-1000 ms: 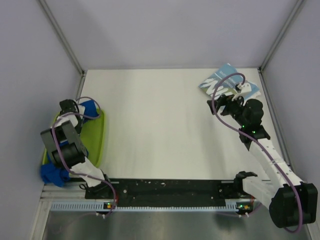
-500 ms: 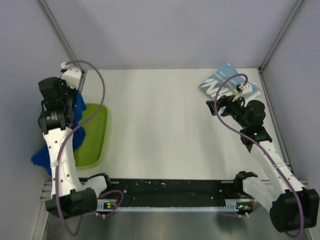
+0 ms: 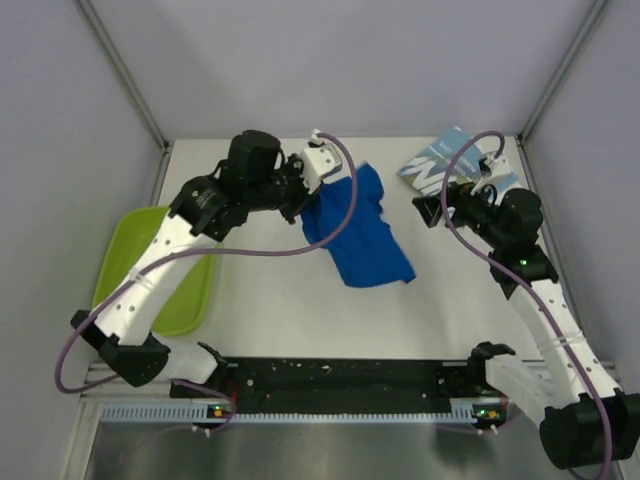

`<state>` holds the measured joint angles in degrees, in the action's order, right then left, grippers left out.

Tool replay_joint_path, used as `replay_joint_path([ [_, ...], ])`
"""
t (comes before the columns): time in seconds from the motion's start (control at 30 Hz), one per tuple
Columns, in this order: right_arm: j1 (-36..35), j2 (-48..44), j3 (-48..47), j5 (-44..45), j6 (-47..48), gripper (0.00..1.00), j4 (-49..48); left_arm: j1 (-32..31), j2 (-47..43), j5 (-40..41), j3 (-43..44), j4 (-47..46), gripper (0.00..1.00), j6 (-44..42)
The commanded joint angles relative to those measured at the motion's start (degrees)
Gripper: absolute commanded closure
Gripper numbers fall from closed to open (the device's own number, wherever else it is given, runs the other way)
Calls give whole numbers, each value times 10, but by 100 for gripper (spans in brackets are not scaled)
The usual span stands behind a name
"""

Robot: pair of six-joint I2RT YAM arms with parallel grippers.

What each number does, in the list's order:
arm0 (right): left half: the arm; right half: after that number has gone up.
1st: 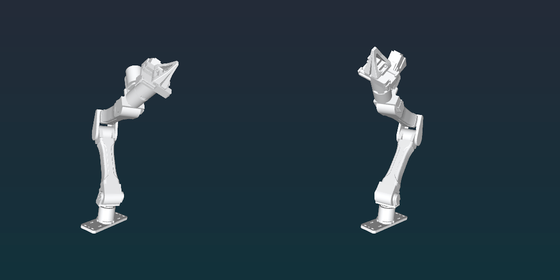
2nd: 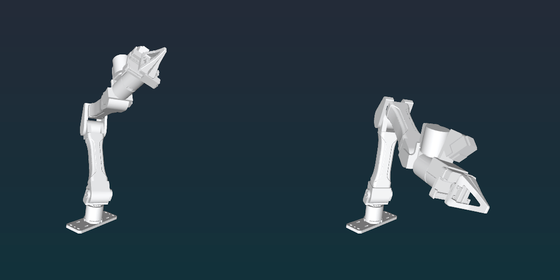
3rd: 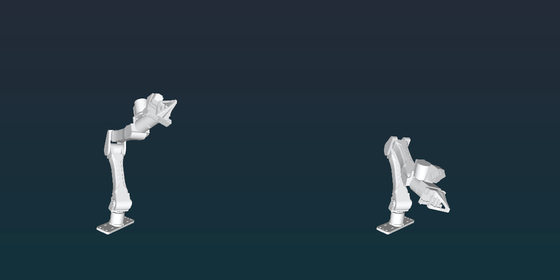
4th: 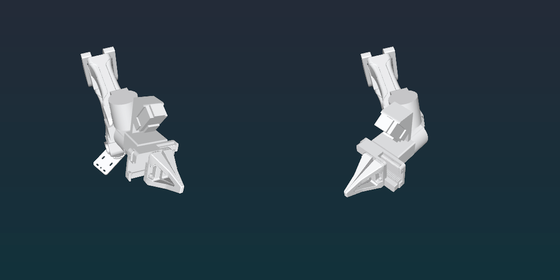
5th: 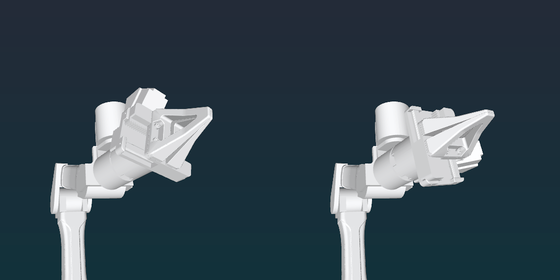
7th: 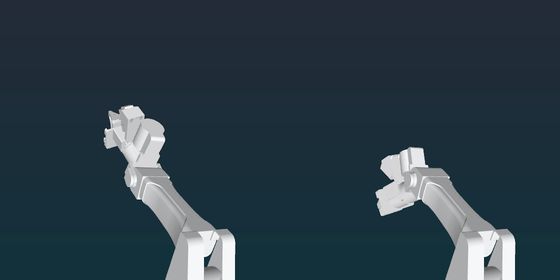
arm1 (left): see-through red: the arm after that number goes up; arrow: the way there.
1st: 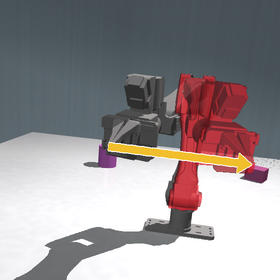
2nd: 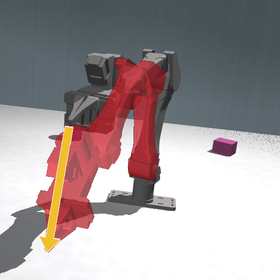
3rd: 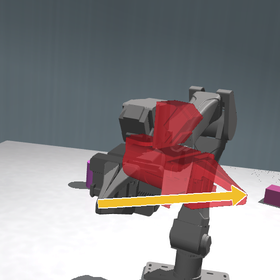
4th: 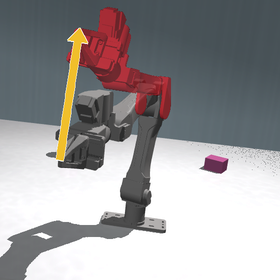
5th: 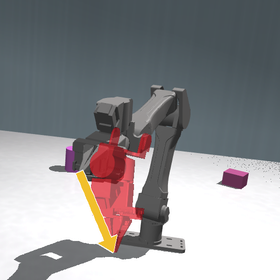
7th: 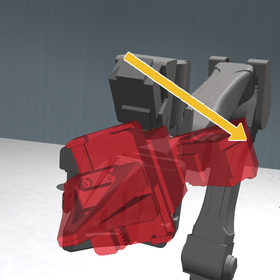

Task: Fold and stack the t-shirts
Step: Move the tshirt to the center of the board

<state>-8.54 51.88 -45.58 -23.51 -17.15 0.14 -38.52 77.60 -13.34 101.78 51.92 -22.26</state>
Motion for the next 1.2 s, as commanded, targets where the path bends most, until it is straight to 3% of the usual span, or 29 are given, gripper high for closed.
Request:
replay_joint_path([
  [0.0, -6, -11, -38, 34, 8, 14, 71, 15, 15, -33, -96, -80, 100, 27],
  [0.13, -6, 11, -57, 35, 26, 13, 100, 94, 60, -98, -166, -135, 100, 48],
  [0.23, -6, 50, -69, 31, 36, 16, 124, 157, 116, -101, -187, -134, 100, 31],
  [0.27, -6, 69, -72, 29, 34, 18, 134, 181, 134, -90, -186, -122, 93, 22],
  [0.37, -19, 120, -81, 27, 18, 25, 165, 235, 183, -69, -190, -97, 35, 4],
  [0.43, -57, 150, -78, 51, 20, 28, 187, 258, 187, -54, -199, -95, 21, 4],
  [0.53, -150, 183, -62, 111, 26, 29, 214, 270, 139, -70, -235, -111, 14, -18],
  [0.57, -190, 196, -53, 115, 30, 29, 219, 270, 108, -90, -248, -114, 1, -31],
  [0.73, -290, 234, -19, 145, 2, 29, 246, 269, 15, -177, -306, -118, 1, -63],
  [0.97, -380, 304, 55, 57, -91, 29, 95, 269, -31, -205, -366, -101, 1, -77],
  [1.03, -380, 339, 53, 31, -96, 40, 79, 269, -39, -214, -378, -98, 1, -85],
  [1.17, -369, 329, 52, 43, -92, 91, 91, 256, -47, -249, -401, -80, 2, -115],
])
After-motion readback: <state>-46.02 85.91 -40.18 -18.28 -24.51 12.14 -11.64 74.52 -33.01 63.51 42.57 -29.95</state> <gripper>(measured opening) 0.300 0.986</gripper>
